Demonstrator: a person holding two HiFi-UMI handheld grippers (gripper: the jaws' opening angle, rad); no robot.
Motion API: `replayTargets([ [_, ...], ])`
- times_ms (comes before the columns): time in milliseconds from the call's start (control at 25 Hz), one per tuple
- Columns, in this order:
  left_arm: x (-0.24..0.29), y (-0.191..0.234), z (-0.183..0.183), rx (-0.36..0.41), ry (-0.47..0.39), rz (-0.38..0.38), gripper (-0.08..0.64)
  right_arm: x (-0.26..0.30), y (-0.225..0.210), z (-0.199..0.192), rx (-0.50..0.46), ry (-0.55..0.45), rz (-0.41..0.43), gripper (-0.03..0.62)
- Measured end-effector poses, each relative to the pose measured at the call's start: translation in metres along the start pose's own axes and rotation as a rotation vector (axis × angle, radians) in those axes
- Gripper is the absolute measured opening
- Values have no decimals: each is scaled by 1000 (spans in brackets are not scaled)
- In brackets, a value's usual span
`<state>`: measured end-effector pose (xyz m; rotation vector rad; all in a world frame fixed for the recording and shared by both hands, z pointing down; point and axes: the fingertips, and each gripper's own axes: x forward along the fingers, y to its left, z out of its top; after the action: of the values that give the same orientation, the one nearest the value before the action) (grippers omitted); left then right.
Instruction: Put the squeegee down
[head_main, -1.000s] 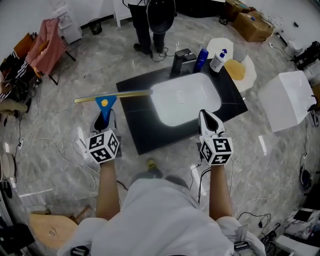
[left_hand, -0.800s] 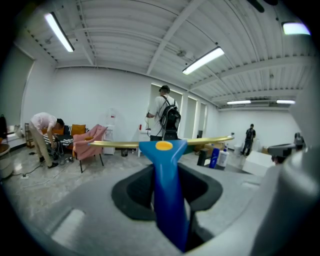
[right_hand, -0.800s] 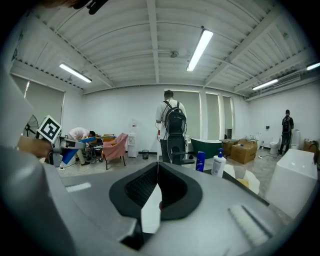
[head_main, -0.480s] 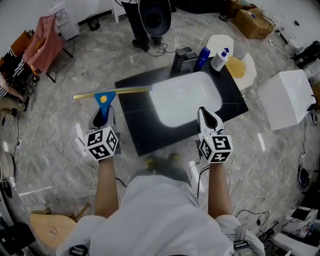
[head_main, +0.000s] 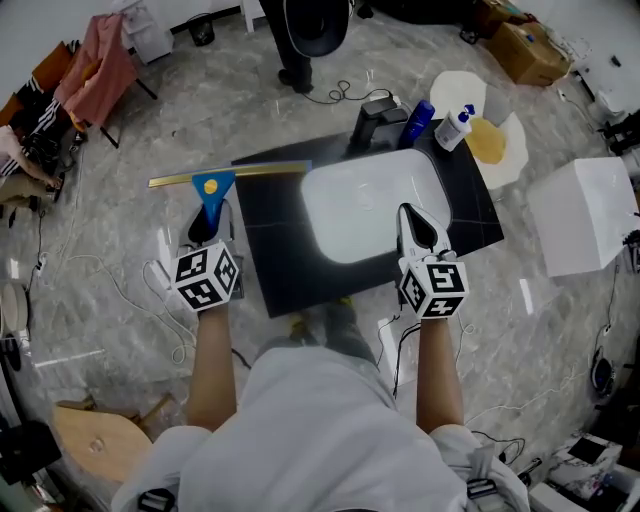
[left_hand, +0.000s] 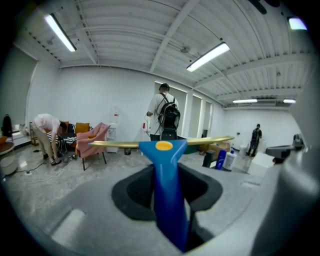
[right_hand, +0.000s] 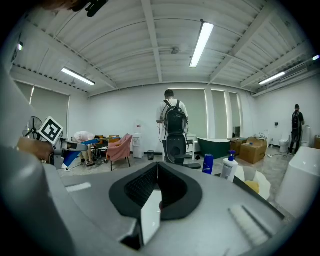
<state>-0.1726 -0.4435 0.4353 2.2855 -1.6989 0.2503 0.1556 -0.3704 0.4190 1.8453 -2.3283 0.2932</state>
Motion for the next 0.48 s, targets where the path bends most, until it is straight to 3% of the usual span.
replayTargets([
  [480,68,-39,2,-21,43,64,129,62,-55,8,14,13,98,5],
])
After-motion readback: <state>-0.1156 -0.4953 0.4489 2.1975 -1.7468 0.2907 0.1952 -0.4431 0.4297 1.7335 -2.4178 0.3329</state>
